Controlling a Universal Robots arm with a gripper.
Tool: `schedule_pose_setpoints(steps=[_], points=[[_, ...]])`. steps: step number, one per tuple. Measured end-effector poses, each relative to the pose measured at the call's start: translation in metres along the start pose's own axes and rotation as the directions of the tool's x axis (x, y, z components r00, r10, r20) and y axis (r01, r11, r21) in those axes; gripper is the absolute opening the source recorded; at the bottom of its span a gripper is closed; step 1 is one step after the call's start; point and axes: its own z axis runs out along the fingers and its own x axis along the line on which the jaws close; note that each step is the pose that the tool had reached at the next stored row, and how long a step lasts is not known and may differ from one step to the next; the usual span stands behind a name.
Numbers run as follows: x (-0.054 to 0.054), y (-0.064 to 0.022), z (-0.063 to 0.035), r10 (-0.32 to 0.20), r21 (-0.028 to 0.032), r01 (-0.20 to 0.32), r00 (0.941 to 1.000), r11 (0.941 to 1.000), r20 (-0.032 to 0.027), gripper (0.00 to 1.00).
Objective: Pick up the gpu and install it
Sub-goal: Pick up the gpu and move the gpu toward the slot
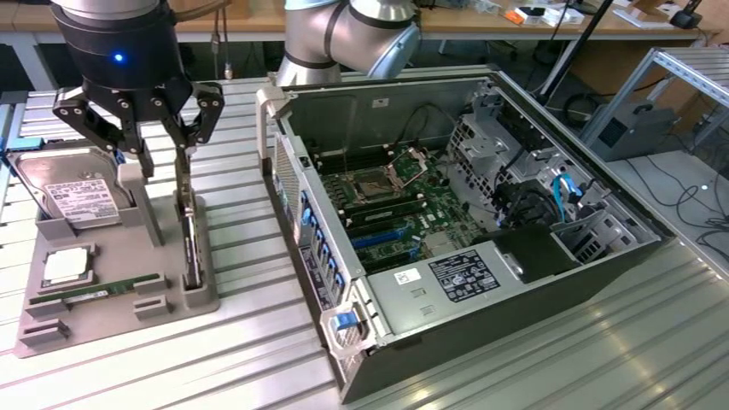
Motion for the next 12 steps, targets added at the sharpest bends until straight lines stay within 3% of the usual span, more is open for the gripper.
schedule_pose_setpoints(steps=[4, 12], points=[[0.0, -0.0003, 0.005, 0.0, -0.0001, 0.0, 1.0, 1.0, 0.0001, 0.42], [-0.002, -0.0106, 0.0147, 0.0, -0.0013, 0.0, 1.0, 1.0, -0.0002, 0.42]])
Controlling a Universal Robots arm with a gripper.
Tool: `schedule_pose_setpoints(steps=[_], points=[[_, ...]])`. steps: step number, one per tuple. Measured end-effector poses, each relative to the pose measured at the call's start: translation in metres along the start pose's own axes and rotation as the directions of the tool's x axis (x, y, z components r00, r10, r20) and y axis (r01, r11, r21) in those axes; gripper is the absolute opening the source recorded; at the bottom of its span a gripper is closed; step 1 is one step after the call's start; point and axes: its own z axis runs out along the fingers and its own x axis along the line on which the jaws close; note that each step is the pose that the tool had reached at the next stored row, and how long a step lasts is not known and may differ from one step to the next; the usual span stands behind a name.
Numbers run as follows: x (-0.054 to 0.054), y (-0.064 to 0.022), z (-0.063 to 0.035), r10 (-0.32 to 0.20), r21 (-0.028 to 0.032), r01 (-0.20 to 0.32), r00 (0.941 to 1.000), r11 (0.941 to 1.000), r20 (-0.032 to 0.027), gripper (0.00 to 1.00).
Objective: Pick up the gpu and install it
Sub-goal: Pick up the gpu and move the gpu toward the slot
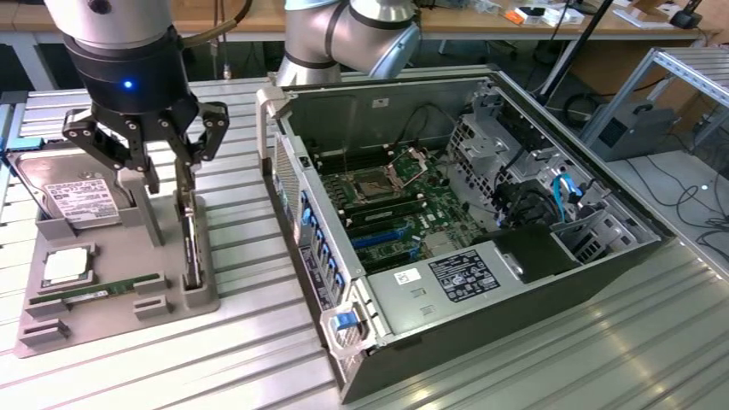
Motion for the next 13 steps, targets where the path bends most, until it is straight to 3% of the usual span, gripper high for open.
schedule_pose_setpoints(steps=[13], points=[[-0.0059, -0.001, 0.0108, -0.001, -0.0002, 0.001, 1.0, 1.0, 0.0001, 0.42]])
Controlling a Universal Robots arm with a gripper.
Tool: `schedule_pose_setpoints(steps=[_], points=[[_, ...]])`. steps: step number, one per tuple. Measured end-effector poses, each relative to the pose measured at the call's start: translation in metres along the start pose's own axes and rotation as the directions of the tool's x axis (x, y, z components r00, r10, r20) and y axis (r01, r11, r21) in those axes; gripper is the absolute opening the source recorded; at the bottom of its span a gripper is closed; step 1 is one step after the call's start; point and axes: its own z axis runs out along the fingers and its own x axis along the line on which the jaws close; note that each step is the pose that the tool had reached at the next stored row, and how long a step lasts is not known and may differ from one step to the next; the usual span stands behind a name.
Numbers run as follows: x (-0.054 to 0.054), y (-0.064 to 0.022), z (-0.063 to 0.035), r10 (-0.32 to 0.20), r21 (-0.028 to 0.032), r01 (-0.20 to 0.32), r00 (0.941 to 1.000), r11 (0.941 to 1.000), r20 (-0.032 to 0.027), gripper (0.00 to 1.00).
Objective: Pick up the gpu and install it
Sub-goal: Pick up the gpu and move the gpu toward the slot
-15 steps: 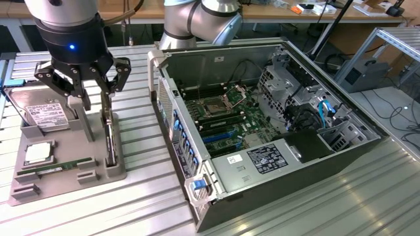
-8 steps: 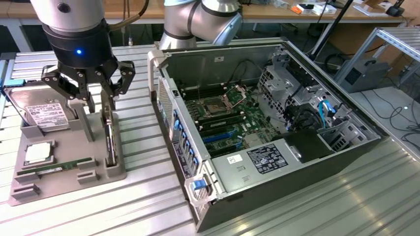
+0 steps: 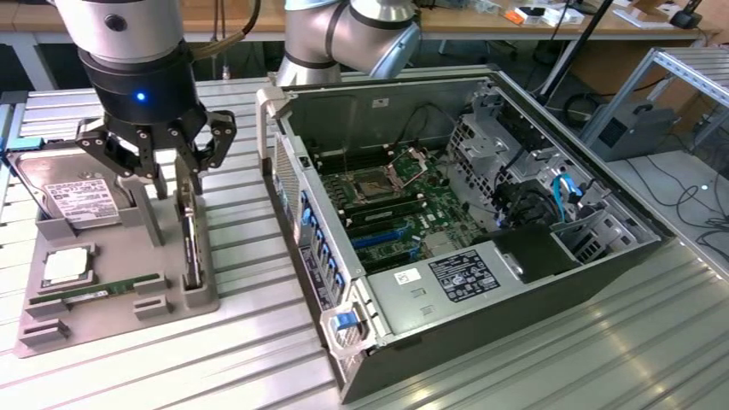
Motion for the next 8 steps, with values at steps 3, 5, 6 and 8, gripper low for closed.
schedule_pose_setpoints(steps=[3, 5, 6, 8], points=[[-0.0002, -0.0002, 0.0016, 0.0, 0.0, 0.0, 1.0, 1.0, -0.0001, 0.42], [-0.0003, -0.0003, 0.0024, 0.0, 0.0, 0.0, 1.0, 1.0, 0.0, 0.42], [-0.0004, -0.0004, 0.0029, 0.0, 0.0001, 0.0, 1.0, 1.0, -0.0001, 0.42], [-0.0004, -0.0007, 0.0056, 0.0, 0.0, 0.0, 1.0, 1.0, 0.0, 0.42]])
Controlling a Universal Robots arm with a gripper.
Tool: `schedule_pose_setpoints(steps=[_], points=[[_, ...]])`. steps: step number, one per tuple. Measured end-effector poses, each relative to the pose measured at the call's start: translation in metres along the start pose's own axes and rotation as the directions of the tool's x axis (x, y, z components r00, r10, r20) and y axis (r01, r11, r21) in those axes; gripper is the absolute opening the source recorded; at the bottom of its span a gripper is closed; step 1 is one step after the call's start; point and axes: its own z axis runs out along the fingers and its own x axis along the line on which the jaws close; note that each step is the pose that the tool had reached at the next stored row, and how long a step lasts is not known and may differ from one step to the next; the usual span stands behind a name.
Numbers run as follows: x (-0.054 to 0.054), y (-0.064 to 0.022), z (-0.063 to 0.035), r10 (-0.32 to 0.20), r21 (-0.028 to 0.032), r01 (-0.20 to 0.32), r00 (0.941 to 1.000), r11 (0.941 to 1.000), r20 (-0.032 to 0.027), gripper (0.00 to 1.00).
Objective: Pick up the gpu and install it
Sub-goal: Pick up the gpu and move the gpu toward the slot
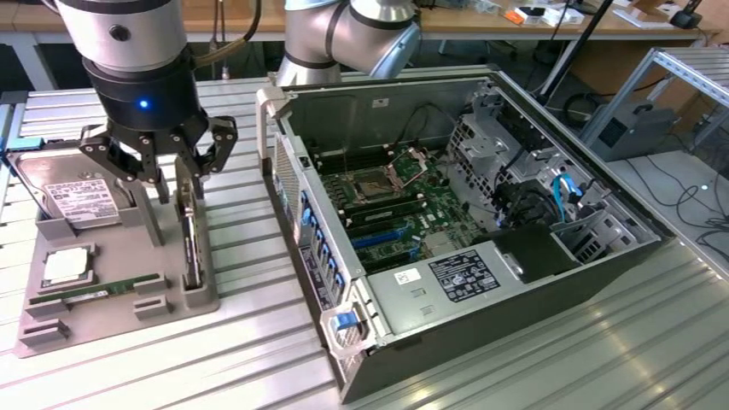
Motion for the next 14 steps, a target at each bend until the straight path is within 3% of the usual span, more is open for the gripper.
schedule_pose_setpoints(steps=[14], points=[[0.002, -0.0032, 0.0168, 0.0, 0.0, 0.0, 1.0, 1.0, 0.0, 0.42]])
